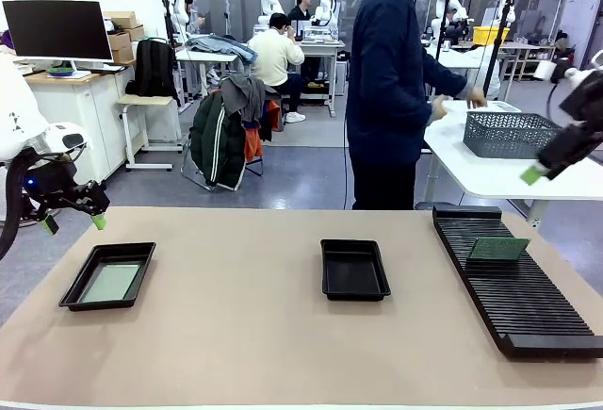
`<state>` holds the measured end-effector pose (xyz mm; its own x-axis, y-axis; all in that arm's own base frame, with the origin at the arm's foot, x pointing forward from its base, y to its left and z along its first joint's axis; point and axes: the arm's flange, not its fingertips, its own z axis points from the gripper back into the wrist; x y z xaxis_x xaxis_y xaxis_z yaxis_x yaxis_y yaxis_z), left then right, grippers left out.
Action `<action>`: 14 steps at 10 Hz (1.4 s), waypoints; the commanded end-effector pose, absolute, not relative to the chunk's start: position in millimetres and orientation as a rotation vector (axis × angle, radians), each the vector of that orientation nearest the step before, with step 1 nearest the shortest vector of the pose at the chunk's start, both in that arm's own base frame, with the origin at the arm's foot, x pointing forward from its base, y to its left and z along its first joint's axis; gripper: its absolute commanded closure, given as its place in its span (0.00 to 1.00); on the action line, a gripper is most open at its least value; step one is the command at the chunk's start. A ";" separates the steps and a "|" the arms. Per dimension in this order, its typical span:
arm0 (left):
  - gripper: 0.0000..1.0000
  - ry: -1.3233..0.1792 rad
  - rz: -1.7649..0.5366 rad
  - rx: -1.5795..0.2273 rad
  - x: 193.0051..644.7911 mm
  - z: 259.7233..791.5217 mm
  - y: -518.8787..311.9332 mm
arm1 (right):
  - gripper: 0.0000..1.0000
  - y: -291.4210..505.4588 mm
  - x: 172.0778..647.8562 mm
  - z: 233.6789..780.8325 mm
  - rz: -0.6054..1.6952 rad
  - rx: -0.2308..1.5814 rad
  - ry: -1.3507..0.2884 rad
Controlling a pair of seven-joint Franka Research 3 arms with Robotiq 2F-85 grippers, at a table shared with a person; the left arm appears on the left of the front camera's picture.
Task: Inspect and transfer BCBs to ESD trays.
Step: Pick up the Blank PCB from the PCB Rack and place it in the right ESD tray.
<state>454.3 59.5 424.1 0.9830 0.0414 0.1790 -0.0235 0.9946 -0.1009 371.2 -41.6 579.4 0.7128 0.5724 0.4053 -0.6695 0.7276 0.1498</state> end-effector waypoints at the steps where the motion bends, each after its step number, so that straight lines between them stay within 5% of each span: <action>1: 0.00 -0.197 0.035 -0.095 452.8 421.2 59.6 | 0.00 -64.5 384.5 588.1 0.902 0.238 -0.336; 6: 0.00 -0.197 0.035 -0.095 452.8 421.2 59.6 | 0.00 -101.1 387.1 594.3 1.343 0.038 -0.326; 14: 0.00 -0.197 0.035 -0.095 452.8 421.2 59.6 | 0.00 -97.6 388.3 597.7 1.452 0.018 -0.339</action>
